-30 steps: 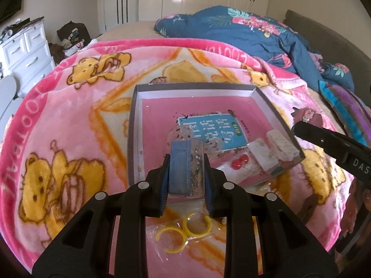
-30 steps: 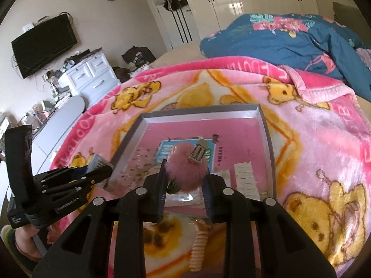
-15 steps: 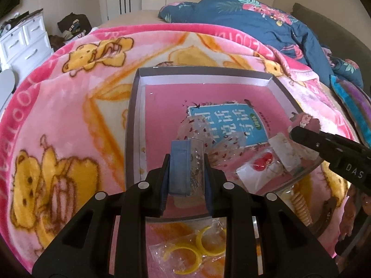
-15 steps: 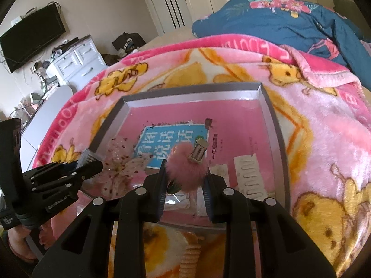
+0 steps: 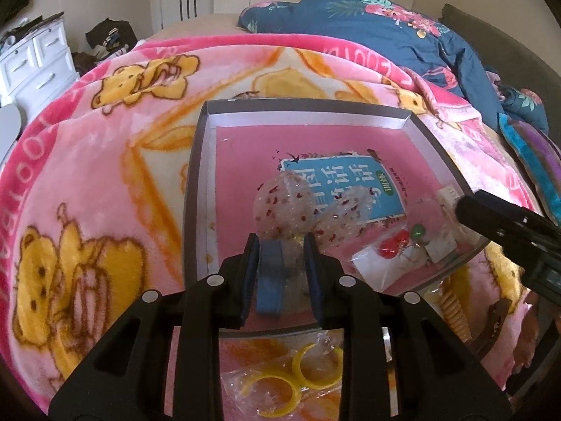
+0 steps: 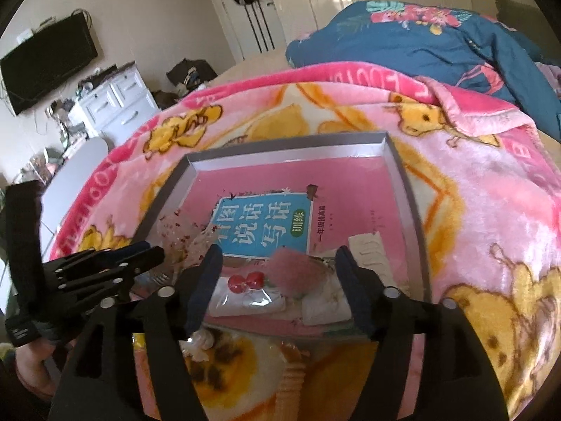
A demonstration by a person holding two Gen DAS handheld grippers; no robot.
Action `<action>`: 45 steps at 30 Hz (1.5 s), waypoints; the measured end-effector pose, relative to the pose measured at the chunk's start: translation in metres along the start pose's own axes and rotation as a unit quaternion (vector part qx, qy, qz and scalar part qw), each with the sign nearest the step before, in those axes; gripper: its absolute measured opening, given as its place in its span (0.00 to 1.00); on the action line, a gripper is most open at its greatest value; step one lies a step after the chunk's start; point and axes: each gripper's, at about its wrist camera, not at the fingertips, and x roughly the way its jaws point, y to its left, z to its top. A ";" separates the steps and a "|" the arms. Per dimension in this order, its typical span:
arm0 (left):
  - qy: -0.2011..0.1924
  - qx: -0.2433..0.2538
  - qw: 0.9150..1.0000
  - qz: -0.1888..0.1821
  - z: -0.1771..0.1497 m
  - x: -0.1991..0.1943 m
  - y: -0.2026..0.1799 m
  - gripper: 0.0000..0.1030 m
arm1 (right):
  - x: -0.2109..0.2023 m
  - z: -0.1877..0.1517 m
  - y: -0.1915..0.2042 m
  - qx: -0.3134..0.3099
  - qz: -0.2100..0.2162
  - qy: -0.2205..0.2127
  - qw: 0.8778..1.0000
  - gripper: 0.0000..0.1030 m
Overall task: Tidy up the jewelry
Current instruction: 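Open the right tool to drop the pompom while the left tool releases the blue box in the tray, then lift both open tools out of the tray over the remaining jewelry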
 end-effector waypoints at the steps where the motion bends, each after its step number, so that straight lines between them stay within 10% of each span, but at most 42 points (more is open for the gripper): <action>1: -0.002 0.000 1.000 0.000 0.000 -0.001 -0.001 0.24 | -0.008 -0.002 -0.002 0.003 0.000 -0.008 1.000 0.72; 26: -0.060 -0.006 0.998 0.000 0.004 -0.084 -0.015 0.86 | -0.118 -0.018 -0.010 0.013 -0.006 -0.084 0.996 0.86; 45: -0.087 -0.005 0.996 -0.007 -0.020 -0.137 -0.027 0.91 | -0.166 -0.028 0.021 -0.028 0.008 -0.113 0.993 0.93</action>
